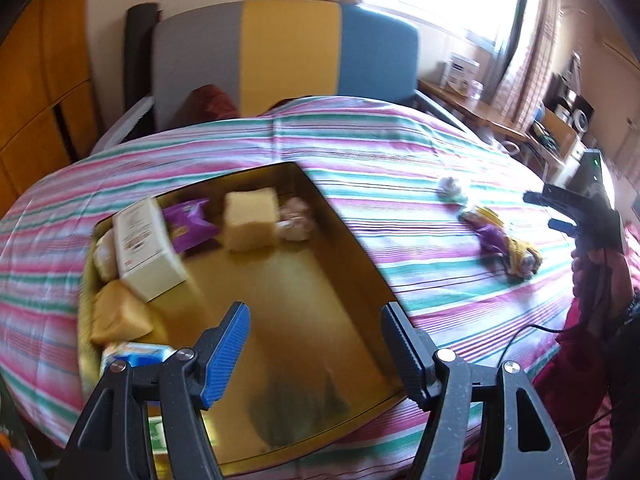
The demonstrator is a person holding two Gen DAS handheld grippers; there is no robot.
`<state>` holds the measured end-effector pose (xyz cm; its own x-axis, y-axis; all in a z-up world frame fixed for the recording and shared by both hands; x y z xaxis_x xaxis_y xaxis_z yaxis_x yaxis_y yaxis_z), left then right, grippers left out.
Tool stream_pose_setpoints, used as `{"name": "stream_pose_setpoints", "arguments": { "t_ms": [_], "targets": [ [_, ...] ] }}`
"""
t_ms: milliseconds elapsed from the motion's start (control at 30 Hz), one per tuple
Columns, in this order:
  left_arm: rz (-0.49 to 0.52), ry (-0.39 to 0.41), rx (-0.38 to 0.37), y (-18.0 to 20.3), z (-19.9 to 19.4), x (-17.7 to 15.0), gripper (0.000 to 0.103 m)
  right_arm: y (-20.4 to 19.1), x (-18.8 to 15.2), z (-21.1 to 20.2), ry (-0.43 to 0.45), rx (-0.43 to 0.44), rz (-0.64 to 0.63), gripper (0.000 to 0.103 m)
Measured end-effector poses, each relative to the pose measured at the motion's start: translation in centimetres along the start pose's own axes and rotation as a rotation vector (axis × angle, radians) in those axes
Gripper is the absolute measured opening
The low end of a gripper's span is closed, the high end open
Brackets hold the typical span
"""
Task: Organize objects
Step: 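Move both tools back toward the remaining items on the table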
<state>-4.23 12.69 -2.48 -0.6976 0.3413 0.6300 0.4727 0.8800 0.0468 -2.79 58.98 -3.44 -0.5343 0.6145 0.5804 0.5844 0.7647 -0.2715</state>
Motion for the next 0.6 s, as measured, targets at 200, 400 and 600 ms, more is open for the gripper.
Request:
{"name": "stream_pose_setpoints", "arguments": {
  "t_ms": [200,400,600],
  "targets": [
    [0.063,-0.01,-0.063,3.7,1.2,1.8,0.068,1.5,0.2,-0.9,0.034,-0.006,0.074,0.091],
    [0.126,-0.036,-0.144,7.6,3.3,3.4,0.062,4.0,0.8,-1.5,0.066,0.002,0.206,0.092],
    [0.135,-0.117,-0.273,11.4,6.5,4.6,0.056,4.7,1.0,-1.3,0.058,0.029,0.252,0.092]
  ]
}}
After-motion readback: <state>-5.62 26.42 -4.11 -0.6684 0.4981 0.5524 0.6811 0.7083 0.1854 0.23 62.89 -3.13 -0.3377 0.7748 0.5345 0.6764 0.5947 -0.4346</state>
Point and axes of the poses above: each gripper's, at about its wrist camera, not at the fingertips, and z roughly the way its jaws point, y to its right, x to its top, the point moved 2 cm from there along z, roughly the way its jaws point, and after that the axes turned 4 degrees about z, right-handed, at the moved point
